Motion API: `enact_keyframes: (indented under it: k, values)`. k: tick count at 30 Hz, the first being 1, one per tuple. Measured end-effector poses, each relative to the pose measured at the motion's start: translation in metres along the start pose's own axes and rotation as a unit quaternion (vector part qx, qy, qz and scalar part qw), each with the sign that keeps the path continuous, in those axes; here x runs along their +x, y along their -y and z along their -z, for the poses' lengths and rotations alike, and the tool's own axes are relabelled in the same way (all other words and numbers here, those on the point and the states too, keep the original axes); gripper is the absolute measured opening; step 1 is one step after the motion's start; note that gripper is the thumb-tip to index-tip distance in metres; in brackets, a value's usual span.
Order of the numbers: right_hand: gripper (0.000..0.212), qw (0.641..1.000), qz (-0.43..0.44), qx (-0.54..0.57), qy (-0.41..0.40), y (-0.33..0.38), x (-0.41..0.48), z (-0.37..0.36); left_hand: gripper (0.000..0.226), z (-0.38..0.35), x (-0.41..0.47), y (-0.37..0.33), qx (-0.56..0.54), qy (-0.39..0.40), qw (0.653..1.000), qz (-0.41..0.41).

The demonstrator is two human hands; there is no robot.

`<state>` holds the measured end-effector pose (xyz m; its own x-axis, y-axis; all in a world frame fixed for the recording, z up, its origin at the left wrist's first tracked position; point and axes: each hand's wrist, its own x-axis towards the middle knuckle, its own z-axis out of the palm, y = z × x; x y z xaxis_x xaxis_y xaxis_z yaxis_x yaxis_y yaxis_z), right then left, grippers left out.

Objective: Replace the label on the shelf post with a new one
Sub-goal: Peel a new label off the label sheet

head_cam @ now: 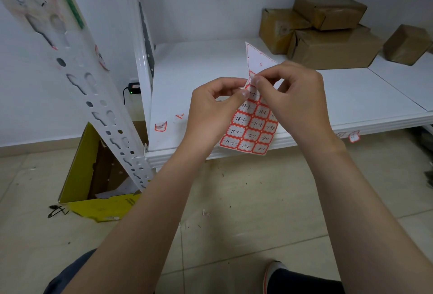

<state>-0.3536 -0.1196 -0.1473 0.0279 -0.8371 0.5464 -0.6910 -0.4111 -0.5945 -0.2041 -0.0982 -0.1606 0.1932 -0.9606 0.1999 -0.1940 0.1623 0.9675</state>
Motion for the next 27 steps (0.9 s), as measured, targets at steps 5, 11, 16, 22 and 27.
enact_keyframes:
  k: [5,11,16,22,27]
  values:
    - [0.013,0.998,-0.055,0.026,-0.019,0.0,0.0,0.001,0.012,0.0,0.0,0.0,-0.007,0.006,1.0,0.027]
    - [0.012,0.986,-0.127,0.09,-0.053,0.004,0.001,0.005,0.012,0.0,-0.001,-0.001,-0.032,0.019,0.998,0.055]
    - [0.017,0.973,-0.163,0.132,-0.096,0.006,0.0,0.009,0.016,0.002,0.001,0.003,-0.047,0.019,0.997,0.064]
    - [0.019,0.951,-0.215,0.198,-0.104,0.007,0.003,0.013,0.017,-0.001,0.0,0.003,-0.059,0.018,0.996,0.068]
    - [0.014,0.96,-0.2,0.185,-0.068,0.006,0.0,0.008,0.031,-0.009,0.0,0.005,-0.032,0.028,0.995,0.091]
